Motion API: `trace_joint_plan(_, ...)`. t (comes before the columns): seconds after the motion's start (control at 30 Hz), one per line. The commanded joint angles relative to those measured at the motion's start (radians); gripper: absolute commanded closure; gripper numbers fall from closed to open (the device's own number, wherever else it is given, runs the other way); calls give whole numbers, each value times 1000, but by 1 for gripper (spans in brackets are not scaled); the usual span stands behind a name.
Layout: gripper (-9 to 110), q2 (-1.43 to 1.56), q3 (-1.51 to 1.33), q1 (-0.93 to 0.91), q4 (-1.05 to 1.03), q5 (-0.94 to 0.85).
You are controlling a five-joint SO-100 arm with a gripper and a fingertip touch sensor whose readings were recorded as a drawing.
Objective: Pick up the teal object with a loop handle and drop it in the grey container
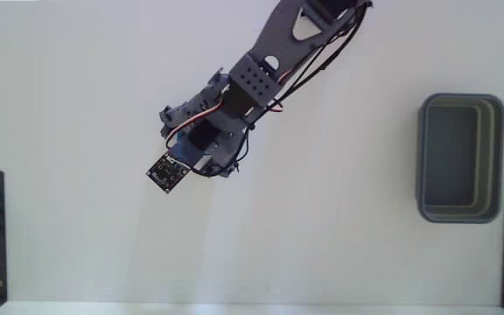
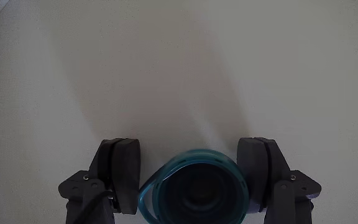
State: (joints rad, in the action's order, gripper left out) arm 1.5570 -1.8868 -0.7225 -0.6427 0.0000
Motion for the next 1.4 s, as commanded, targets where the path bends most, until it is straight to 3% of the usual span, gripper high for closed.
trace_joint_plan(0.0,8,31,-14,-25,7,0)
trace_joint_plan(1.37,20,31,-14,-25,7,0)
